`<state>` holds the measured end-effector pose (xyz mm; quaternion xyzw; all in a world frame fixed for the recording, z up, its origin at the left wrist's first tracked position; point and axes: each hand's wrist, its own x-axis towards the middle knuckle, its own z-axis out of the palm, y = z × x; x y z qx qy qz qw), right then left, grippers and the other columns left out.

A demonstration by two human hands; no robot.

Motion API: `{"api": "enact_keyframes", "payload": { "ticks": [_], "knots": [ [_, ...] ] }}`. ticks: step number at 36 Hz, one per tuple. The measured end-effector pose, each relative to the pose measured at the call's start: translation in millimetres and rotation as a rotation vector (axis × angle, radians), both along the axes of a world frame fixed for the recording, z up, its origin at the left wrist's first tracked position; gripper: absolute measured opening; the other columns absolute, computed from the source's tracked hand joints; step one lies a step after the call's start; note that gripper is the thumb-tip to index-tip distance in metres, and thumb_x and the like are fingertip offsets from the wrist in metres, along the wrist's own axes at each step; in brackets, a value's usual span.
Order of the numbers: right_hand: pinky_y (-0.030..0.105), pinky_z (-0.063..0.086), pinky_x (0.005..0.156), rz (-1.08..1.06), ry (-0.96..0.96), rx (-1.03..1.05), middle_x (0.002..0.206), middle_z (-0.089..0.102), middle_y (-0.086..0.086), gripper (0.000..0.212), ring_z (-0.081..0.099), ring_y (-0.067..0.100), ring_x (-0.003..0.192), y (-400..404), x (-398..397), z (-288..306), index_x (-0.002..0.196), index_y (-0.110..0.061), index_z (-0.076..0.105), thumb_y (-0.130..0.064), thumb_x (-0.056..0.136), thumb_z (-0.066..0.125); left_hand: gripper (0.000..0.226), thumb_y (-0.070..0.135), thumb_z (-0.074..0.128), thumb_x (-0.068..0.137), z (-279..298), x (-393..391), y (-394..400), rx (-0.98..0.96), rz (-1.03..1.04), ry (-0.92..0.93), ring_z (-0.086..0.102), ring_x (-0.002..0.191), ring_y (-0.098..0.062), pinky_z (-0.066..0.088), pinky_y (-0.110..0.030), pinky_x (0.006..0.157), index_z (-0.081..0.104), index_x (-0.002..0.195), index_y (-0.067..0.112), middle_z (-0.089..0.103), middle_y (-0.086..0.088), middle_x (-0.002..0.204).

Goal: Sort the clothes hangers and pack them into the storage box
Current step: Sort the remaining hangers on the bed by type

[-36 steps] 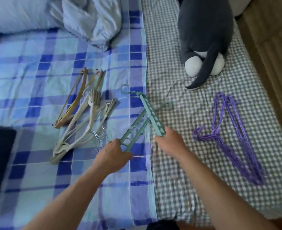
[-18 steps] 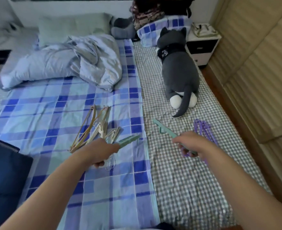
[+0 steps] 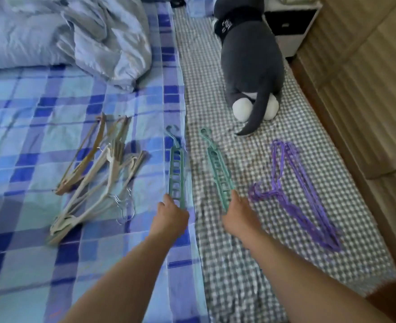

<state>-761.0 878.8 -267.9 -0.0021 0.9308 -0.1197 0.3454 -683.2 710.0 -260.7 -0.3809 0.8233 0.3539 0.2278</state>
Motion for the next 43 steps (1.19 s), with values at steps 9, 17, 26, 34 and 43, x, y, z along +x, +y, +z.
{"api": "enact_keyframes", "payload": {
  "ticks": [9,17,26,34,43],
  "knots": [
    [0.019,0.04,0.05,0.147,-0.067,0.044,0.165,0.012,0.01,0.075,0.064,0.016,0.093,54.0,85.3,-52.8,0.158,-0.023,0.009,-0.015,0.097,0.053,0.072,0.017,0.056,0.095,-50.4,93.5,34.6,0.139,0.002,-0.231,0.049,0.129,-0.037,0.041,-0.032,0.091,0.019,0.157,0.016,0.039,-0.017,0.147],
    [0.019,0.042,0.059,0.208,-0.09,0.052,0.161,0.021,0.013,0.06,0.06,0.022,0.108,28.4,72.4,12.9,0.154,-0.016,0.028,-0.009,0.098,0.05,0.052,0.022,0.054,0.101,28.9,124.0,-6.4,0.14,0.074,-0.265,0.053,0.132,-0.031,0.046,-0.032,0.106,0.042,0.15,0.01,0.05,-0.014,0.149],
    [0.041,0.056,0.084,0.434,-0.081,-0.12,0.143,0.047,0.013,0.038,0.064,0.028,0.1,-48.8,99.0,105.6,0.133,-0.011,0.052,-0.022,0.097,0.05,0.037,0.018,0.056,0.097,138.5,183.2,-42.3,0.115,0.2,-0.007,0.068,0.102,-0.027,0.057,-0.031,0.086,0.061,0.134,0.015,0.068,-0.013,0.125],
    [0.034,0.051,0.084,0.461,-0.028,-0.191,0.127,0.061,0.013,0.032,0.061,0.031,0.108,-90.8,158.6,168.3,0.124,-0.01,0.059,-0.022,0.098,0.046,0.022,0.015,0.057,0.099,172.8,264.9,-75.4,0.08,0.11,0.068,0.071,0.094,-0.024,0.059,-0.04,0.088,0.063,0.121,0.016,0.071,-0.009,0.118],
    [0.034,0.048,0.076,0.493,0.033,-0.304,0.095,0.068,0.016,0.021,0.061,0.032,0.088,-183.8,322.8,206.1,0.094,-0.008,0.068,-0.018,0.092,0.05,0.023,0.022,0.057,0.1,217.1,441.7,-147.5,0.053,0.202,0.164,0.072,0.091,-0.02,0.051,-0.027,0.063,0.066,0.121,0.017,0.07,-0.005,0.108]
  ]
}}
